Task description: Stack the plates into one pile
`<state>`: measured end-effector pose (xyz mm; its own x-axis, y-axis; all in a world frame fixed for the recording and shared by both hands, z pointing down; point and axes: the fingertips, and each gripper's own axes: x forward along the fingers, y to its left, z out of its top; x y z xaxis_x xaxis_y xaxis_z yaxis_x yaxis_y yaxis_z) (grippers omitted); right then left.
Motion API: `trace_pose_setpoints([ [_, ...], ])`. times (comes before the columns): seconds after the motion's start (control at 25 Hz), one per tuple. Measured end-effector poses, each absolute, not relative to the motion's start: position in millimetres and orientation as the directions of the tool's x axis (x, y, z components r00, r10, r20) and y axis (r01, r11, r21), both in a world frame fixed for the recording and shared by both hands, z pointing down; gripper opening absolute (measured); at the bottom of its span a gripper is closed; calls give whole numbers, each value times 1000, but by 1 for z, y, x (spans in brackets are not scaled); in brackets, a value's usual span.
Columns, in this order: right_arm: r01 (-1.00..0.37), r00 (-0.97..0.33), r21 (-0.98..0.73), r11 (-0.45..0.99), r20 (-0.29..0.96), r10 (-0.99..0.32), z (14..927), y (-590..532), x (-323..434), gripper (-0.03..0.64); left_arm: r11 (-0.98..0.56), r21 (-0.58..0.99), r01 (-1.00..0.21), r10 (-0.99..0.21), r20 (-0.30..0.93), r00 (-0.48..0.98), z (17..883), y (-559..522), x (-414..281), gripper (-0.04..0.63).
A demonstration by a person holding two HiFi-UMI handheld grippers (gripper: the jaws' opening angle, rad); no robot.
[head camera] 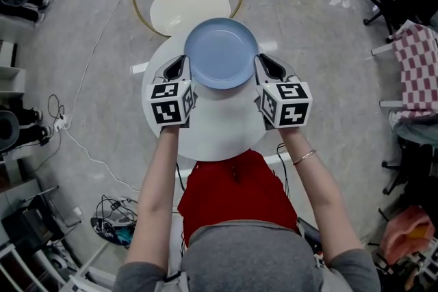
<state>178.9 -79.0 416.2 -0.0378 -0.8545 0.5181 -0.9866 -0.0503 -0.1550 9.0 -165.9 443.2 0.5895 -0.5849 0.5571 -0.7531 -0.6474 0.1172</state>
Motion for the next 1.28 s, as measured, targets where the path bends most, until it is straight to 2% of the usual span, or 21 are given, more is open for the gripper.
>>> trace_pose_setpoints([
  [0.64,-988,-81,-153,26,360,-930,360,-22,180,29,-666,75,-742,-662,398,635,374,-108,13,15],
  [1.28,-993,-96,-91,77,230,-969,309,18,178,28,-646,58,-761,-718,293,631,328,-65,-3,15],
])
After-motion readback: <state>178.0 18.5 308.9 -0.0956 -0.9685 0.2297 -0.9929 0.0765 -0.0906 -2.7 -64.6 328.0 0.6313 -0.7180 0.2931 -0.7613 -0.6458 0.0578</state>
